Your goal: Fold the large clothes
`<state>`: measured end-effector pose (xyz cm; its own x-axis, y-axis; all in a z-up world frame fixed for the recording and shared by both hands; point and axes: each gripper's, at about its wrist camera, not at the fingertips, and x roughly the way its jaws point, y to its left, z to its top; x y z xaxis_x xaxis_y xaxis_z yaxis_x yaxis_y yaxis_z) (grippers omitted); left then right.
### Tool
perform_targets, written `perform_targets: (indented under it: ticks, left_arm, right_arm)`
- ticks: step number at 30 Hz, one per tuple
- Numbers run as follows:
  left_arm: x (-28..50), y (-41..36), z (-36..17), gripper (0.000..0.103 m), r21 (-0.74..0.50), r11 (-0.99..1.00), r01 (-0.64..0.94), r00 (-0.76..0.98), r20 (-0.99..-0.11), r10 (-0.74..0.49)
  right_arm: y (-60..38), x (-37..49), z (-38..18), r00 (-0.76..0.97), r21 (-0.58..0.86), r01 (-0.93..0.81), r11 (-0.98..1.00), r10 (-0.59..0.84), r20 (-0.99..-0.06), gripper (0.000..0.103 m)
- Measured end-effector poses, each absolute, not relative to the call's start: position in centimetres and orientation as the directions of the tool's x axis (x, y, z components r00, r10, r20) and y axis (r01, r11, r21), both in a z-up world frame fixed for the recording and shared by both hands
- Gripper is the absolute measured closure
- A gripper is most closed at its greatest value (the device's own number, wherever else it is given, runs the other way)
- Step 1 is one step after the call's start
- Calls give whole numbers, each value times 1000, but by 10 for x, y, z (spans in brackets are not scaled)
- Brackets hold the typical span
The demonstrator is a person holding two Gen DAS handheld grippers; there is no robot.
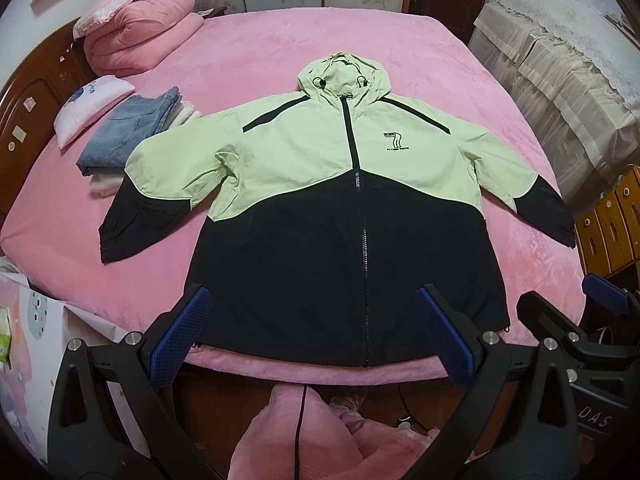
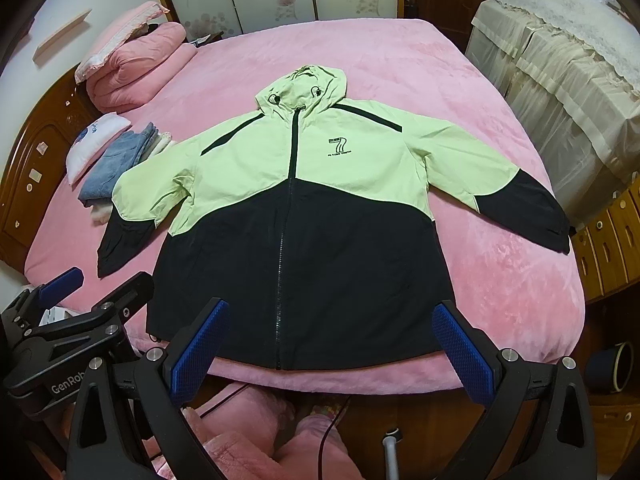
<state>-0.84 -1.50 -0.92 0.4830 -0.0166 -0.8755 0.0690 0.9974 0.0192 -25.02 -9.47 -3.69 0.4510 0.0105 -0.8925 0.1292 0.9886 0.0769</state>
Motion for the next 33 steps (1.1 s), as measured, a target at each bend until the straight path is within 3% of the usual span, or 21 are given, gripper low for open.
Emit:
perform_targets:
  ticks: [20,33]
  left_arm:
    - [19,15,-32,2,-33,998,46,406,-912,-49]
    - [47,162,-107,2,-189,970,-153,223,-963,-152]
  right_arm:
    - [-68,-213,-41,429,99,94,991,50,-902,0]
    - [41,-149,-80,379,242,32,970,213,-900,0]
